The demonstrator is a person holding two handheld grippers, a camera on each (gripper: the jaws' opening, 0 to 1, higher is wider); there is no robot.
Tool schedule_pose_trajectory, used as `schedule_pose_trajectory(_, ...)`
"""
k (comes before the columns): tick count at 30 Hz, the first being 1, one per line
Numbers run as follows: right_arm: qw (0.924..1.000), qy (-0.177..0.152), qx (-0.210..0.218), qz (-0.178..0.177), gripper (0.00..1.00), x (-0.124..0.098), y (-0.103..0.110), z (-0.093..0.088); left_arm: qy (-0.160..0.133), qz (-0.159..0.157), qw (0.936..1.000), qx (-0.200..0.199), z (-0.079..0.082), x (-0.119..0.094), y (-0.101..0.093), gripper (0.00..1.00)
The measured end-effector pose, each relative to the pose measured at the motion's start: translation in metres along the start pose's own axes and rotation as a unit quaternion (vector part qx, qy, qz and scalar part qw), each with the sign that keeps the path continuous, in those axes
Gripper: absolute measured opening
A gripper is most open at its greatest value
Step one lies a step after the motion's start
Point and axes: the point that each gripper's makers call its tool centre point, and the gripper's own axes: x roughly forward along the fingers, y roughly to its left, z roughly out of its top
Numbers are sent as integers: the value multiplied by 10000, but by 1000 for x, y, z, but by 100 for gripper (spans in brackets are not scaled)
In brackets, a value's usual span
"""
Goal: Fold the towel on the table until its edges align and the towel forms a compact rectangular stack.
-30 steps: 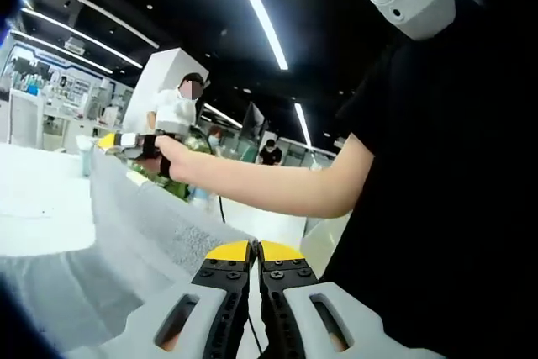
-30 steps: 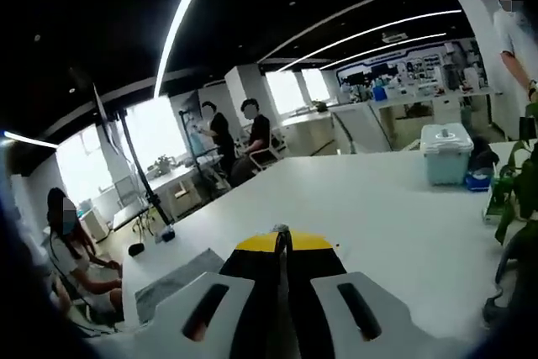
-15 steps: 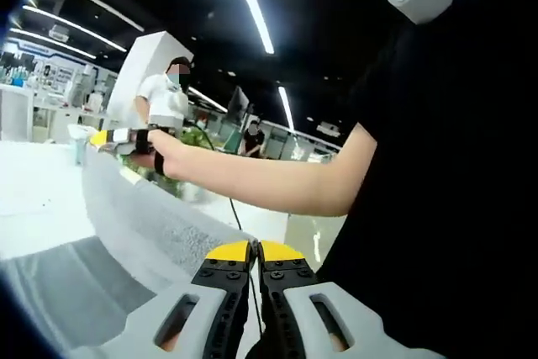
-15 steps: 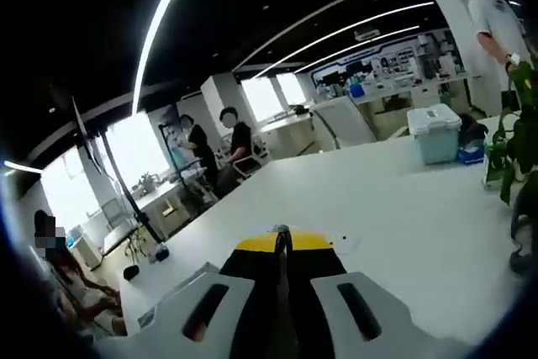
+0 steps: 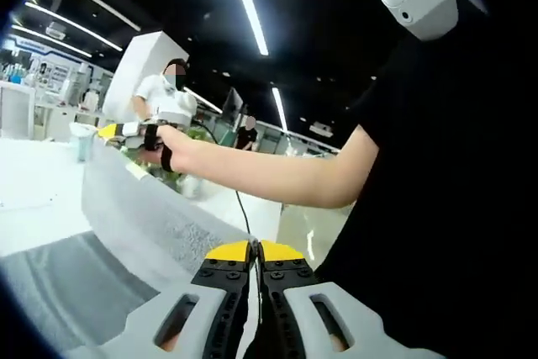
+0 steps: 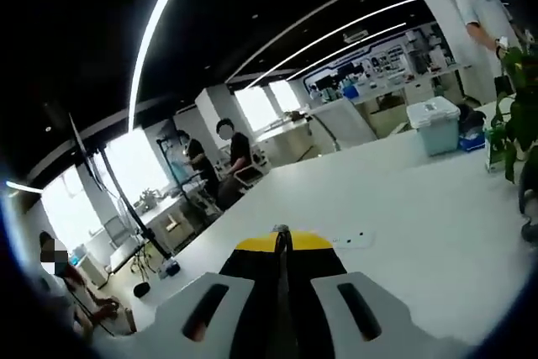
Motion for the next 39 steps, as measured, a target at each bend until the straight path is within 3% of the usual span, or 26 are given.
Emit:
schedule_pose_trajectory(2,10000,30,-49,70,0,3,5,-2,219,46,9992,318,-4,-6,2,2)
schedule_pose_trajectory(4,10000,32,-63,63,0,5,8,-3,259,69,9994,216,-7,-12,5,2)
schedule_pose_trajectory(6,9999,11,85,99,0,6,11,-3,184,94,9998,-17,-8,-19,7,2)
schedule_pose_trajectory(13,9997,215,30,148,0,21,23,-8,64,313,9995,42,-8,-35,13,2)
schedule_pose_trajectory(14,9996,242,-1,162,0,24,23,-8,-15,430,9988,220,-6,-37,16,2)
schedule_pose_trajectory(22,9981,540,76,290,0,46,33,-15,-331,486,9983,33,6,-50,22,2)
schedule_pose_trajectory(26,9970,732,153,192,0,53,31,-20,-377,633,9973,30,5,-56,27,2)
schedule_pose_trajectory(32,9960,830,201,268,0,63,41,-26,-545,809,9952,-66,7,-66,32,2)
schedule_pose_trajectory(39,9950,876,287,380,0,72,52,-33,-550,968,9936,-176,0,-79,38,2)
